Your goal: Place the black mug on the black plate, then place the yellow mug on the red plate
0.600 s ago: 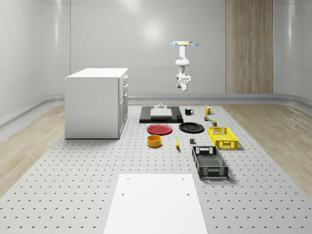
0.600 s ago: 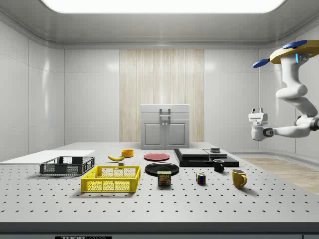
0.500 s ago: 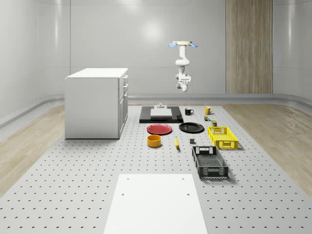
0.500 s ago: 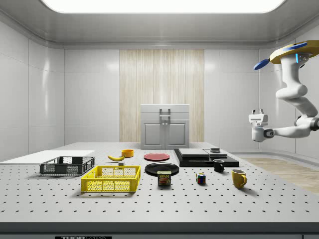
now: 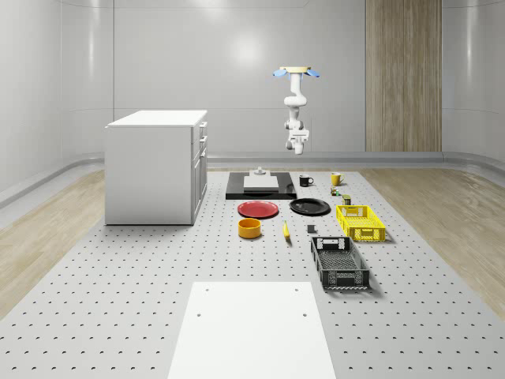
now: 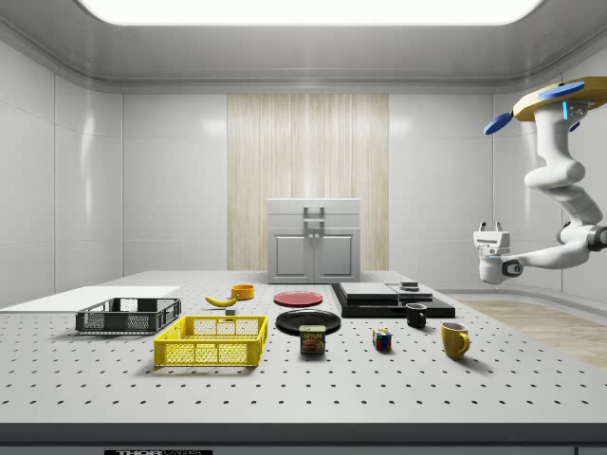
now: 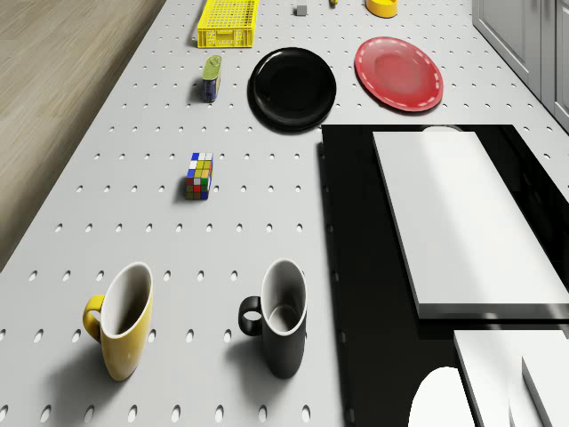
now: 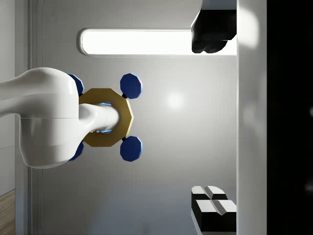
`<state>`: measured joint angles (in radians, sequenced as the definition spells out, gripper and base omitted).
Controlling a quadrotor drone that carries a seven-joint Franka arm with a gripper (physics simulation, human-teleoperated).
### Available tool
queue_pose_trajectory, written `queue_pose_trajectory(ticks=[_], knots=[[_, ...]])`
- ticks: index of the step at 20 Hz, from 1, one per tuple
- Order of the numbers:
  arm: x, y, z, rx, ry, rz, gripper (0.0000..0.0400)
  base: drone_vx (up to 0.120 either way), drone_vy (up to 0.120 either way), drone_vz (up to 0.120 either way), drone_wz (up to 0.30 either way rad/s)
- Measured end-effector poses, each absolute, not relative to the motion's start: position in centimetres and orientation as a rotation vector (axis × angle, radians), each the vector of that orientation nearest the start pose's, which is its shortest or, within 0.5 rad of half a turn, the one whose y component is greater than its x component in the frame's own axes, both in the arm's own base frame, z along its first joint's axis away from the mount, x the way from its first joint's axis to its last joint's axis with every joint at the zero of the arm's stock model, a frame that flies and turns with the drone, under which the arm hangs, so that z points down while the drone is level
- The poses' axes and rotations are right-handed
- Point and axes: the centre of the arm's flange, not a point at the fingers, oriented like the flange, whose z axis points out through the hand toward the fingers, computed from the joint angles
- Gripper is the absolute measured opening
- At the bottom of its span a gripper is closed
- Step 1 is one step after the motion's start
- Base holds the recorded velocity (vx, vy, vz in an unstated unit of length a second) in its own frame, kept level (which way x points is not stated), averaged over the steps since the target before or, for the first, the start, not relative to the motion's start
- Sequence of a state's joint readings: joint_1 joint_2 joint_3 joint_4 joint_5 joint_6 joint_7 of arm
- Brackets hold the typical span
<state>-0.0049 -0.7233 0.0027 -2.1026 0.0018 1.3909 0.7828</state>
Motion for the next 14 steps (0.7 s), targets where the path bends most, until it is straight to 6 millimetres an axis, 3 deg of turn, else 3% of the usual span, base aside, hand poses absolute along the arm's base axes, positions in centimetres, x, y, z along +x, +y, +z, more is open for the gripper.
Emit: queue_pose_trajectory(ticks=[5, 9, 14], knots=[[30.4, 0.0, 68.5, -2.897, 1.200, -0.023, 0.0400, 0.008, 0.000, 0.000, 0.000], [30.4, 0.0, 68.9, -2.896, 1.200, -0.027, 0.0400, 0.120, -0.010, 0.000, 0.000], [30.4, 0.0, 69.1, -2.895, 1.199, -0.033, 0.0400, 0.120, -0.096, 0.000, 0.000]])
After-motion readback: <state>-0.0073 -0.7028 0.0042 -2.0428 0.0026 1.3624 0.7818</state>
